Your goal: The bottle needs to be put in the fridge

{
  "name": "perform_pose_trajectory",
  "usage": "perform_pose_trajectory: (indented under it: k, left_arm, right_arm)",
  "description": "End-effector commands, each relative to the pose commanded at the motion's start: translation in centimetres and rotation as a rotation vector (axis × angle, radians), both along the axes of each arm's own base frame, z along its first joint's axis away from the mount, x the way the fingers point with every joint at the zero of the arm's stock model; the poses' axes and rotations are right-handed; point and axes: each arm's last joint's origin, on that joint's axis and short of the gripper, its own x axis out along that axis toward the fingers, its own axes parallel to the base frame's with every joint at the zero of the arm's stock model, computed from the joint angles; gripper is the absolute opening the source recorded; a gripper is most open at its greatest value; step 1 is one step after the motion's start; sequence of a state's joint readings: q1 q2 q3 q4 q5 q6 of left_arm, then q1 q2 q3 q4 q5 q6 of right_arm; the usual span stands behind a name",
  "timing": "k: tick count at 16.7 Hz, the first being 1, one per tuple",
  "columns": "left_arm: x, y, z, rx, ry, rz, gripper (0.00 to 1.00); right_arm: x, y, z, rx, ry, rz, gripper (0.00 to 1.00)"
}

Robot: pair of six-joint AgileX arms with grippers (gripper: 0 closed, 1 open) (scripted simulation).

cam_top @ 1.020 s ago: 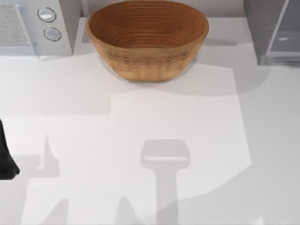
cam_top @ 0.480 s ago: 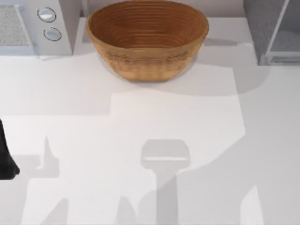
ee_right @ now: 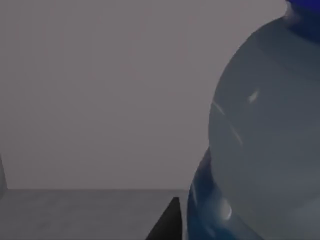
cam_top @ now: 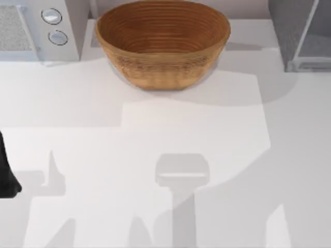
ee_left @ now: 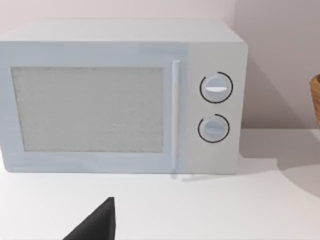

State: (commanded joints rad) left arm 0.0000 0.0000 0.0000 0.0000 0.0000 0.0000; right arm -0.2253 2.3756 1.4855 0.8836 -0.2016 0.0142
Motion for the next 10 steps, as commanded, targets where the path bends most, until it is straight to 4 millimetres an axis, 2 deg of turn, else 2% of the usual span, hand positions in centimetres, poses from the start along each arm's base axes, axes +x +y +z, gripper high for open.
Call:
perform_pose_trajectory:
  k: [9, 10]
  left_arm:
    - [0.0, 0.0, 0.0, 0.0, 0.0, 0.0, 1.0]
    - [0.0, 0.0, 0.0, 0.0, 0.0, 0.0, 1.0]
  right_arm:
    - [0.0, 0.0, 0.0, 0.0, 0.0, 0.0, 0.98]
    - [0.0, 0.0, 0.0, 0.0, 0.0, 0.0, 1.0]
